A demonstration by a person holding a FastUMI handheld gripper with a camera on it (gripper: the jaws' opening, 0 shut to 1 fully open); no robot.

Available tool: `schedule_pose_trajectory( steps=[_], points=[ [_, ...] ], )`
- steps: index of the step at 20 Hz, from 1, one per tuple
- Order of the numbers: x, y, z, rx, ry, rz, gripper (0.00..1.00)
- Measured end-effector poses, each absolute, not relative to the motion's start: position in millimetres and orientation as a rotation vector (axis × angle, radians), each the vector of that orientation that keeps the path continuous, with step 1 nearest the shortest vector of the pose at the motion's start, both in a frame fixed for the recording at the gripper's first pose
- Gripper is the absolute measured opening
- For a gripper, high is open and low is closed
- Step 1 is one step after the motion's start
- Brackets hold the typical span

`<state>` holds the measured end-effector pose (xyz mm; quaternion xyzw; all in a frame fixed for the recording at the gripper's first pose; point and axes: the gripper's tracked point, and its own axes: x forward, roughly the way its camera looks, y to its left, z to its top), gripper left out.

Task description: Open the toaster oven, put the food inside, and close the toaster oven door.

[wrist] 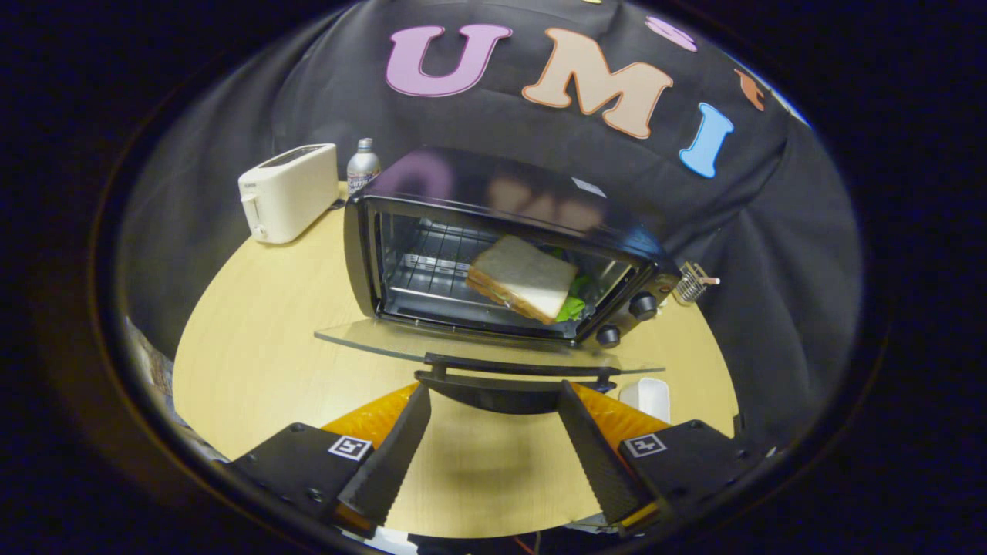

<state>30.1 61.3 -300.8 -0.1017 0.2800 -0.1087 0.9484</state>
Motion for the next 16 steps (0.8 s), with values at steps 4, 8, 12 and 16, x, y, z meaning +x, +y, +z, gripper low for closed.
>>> schedule_pose_trajectory(
  steps=[4,8,12,16],
  points=[
    [45.9,58.6,-280.4,-0.211,0.503,-0.225,1.0],
    [65.3,54.8,-267.0,-0.206,0.471,-0.223,1.0],
    [78.6,52.8,-288.5,-0.132,0.533,-0.187,1.0],
    [81.8,28.4,-284.6,-0.154,0.523,-0.234,0.99]
  ],
)
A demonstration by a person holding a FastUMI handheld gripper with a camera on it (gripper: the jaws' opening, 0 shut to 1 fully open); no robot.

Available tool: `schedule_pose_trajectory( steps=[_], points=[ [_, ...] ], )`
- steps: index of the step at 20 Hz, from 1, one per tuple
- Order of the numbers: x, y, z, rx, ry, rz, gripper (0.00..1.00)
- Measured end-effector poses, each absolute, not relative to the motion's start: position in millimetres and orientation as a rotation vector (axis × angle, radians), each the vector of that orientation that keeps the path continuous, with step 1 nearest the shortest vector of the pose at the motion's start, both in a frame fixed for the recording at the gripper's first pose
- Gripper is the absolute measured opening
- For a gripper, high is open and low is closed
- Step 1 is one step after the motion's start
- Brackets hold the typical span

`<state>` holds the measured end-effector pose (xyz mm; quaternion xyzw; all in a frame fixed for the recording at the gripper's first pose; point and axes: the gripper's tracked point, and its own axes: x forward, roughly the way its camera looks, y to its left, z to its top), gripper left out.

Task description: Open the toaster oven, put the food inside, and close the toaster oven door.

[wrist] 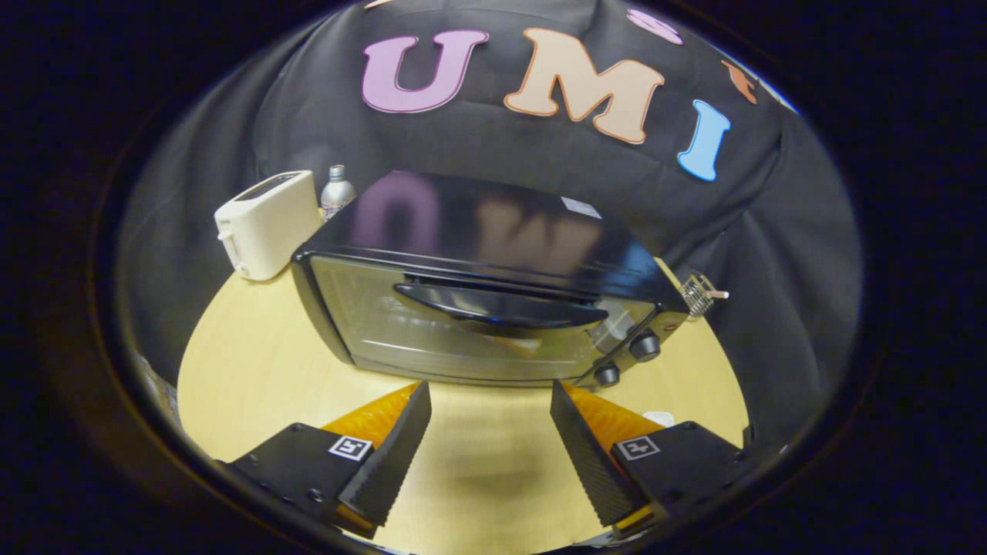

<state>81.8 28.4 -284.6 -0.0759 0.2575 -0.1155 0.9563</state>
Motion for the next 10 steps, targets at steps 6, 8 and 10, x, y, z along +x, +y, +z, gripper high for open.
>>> schedule_pose_trajectory(
  steps=[6,8,10],
  points=[
    [74.7,9.6,-270.8,-0.155,0.521,-0.257,0.99],
    [72.8,6.1,-256.1,-0.159,0.506,-0.256,0.99],
    [72.6,0.0,-232.2,-0.155,0.462,-0.259,0.99]
  ],
)
